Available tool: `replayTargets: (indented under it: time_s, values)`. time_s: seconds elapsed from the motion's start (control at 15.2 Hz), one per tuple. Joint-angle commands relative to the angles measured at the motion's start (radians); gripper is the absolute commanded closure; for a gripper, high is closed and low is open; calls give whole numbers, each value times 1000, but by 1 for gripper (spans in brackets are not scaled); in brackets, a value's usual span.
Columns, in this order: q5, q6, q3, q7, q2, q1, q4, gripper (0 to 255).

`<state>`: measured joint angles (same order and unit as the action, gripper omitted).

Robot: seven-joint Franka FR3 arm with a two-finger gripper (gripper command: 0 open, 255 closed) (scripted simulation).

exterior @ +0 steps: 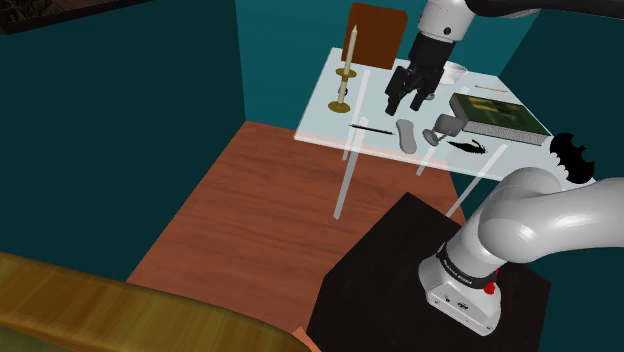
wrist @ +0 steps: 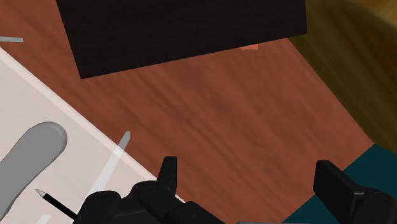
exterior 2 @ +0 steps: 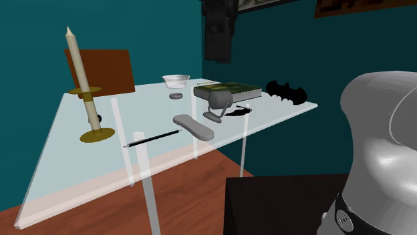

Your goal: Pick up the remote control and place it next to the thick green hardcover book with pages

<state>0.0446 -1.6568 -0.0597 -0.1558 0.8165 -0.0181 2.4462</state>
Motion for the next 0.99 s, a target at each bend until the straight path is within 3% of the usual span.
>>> replayTargets:
  time_s: [0.0,0.92]
  values:
    - [0,0,0,0,0,0,0,0]
    - [-108,-317,-168,-16,-300,-168,27,0]
